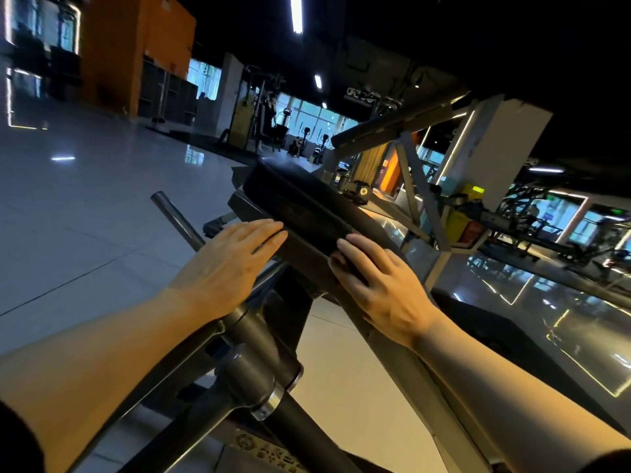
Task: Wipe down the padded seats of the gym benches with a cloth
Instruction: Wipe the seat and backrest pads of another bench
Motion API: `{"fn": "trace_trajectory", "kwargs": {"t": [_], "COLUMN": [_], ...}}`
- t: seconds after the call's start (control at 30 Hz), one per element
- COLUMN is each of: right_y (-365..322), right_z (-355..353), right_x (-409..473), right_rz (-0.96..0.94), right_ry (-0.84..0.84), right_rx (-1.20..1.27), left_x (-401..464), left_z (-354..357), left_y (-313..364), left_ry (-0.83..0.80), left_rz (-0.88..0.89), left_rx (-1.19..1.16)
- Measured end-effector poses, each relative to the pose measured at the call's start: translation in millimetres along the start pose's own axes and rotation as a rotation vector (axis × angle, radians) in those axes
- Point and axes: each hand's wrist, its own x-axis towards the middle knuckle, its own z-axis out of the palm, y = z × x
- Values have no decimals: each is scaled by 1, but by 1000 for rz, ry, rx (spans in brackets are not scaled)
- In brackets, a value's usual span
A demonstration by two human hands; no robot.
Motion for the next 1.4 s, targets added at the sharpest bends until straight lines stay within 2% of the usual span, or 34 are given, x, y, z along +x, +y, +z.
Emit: {"fn": "trace_trajectory", "kwargs": {"t": [0.1, 0.17, 0.27, 0.33, 0.5, 0.6, 0.7, 0.83, 0.93, 1.4], "right_y": [-8, -15, -22, -25, -43, -44, -40, -40, -32, -13], "right_z": [-3, -4, 0, 6, 23, 21, 17, 17, 16, -3], "right_x": [58, 100, 150, 167, 163, 157, 158, 148, 130, 2], "right_rz": [-53, -35, -2, 0, 29, -34, -20, 1, 45, 118], "right_ry": [160, 198, 155, 50, -28, -8, 23, -17, -47, -211], "right_rx": [54, 54, 2, -58, -24, -39, -43, -100, -99, -121], "left_x": [-3, -5, -5, -6, -6, -7, -7, -8, -9, -8], "left_z": [-4, -7, -8, -8, -7, -6, -4, -3, 0, -3], "left_y": [4, 7, 6, 5, 3, 4, 4, 1, -2, 0], "left_ry": [20, 39, 74, 66, 93, 57, 43, 59, 55, 30], "left_rz": [-89, -195, -336, -415, -463, -441, -425, -391, -302, -112], "left_rx": [-51, -91, -77, -69, -149, -122, -120, -127, -126, -73]}}
